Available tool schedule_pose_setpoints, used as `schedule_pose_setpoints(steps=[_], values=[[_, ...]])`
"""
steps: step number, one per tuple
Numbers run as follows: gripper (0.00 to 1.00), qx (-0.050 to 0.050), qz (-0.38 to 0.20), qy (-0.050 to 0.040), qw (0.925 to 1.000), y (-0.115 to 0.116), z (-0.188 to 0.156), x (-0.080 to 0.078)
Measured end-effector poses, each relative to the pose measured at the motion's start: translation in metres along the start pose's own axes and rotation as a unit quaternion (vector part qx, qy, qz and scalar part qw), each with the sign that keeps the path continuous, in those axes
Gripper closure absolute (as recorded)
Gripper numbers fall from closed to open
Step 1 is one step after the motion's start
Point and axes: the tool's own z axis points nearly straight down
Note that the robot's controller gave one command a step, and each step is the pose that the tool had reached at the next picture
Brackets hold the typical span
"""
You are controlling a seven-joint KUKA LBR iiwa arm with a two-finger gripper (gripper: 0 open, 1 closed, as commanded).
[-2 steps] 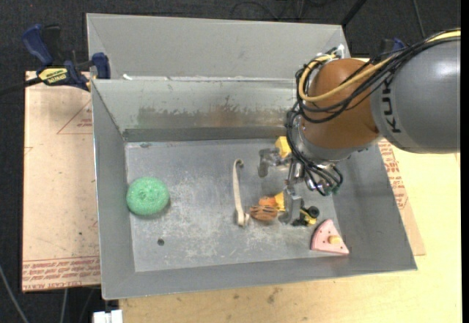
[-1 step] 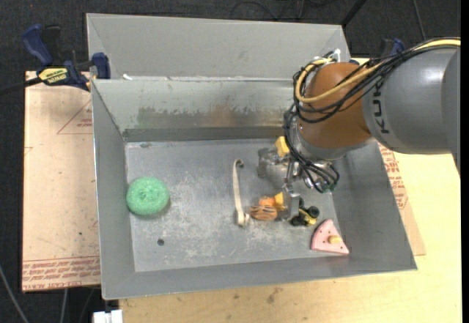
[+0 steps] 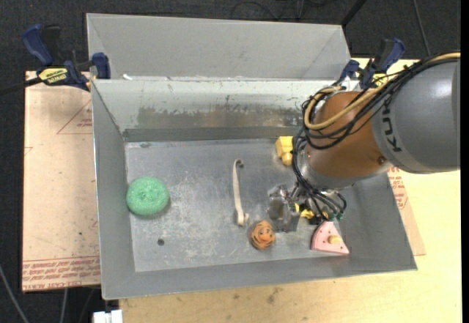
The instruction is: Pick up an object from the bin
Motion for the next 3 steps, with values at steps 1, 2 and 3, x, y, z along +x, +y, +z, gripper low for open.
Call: schedule_pose_setpoints(steps=[1,2,3], values=[[0.00,0.000,0.001,0.0002,1.0000,0.000,0.000,0.000],[0.00,0.000,0.001,0.0002,1.0000,0.000,0.000,0.000],[0.00,0.000,-0.009,-0.0004,1.0000,-0.040,0.000,-0.030]])
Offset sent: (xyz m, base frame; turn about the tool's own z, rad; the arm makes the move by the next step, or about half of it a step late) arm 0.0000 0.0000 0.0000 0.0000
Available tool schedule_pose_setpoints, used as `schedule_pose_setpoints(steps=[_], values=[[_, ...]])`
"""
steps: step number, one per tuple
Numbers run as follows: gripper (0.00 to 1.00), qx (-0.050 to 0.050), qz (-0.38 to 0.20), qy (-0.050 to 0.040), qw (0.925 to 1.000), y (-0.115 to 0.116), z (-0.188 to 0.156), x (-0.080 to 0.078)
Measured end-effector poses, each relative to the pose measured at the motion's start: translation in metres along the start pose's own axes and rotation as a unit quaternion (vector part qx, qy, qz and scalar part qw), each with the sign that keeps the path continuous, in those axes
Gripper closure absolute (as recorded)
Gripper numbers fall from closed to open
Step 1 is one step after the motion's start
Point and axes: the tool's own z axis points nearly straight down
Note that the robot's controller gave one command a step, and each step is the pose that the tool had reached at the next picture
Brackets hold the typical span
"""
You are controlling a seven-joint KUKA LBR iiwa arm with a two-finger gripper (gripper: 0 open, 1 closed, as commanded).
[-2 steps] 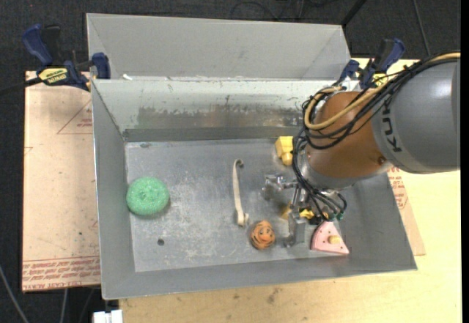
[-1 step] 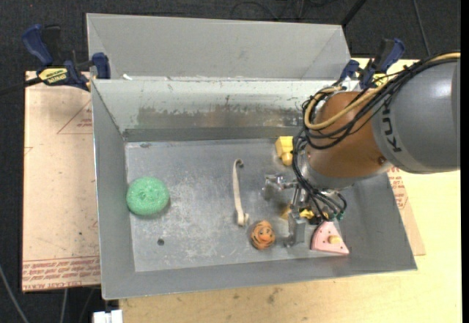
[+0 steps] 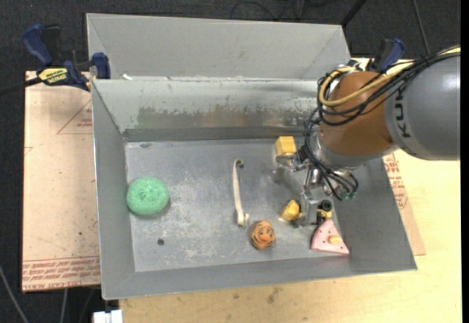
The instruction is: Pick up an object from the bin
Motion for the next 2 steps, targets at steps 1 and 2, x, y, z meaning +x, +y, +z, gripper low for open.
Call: schedule_pose_setpoints(steps=[1,2], values=[[0.00,0.001,-0.015,-0.0009,0.9999,-0.039,-0.001,0.011],[0.00,0.001,-0.012,0.0013,0.9999,-0.048,0.000,0.022]])
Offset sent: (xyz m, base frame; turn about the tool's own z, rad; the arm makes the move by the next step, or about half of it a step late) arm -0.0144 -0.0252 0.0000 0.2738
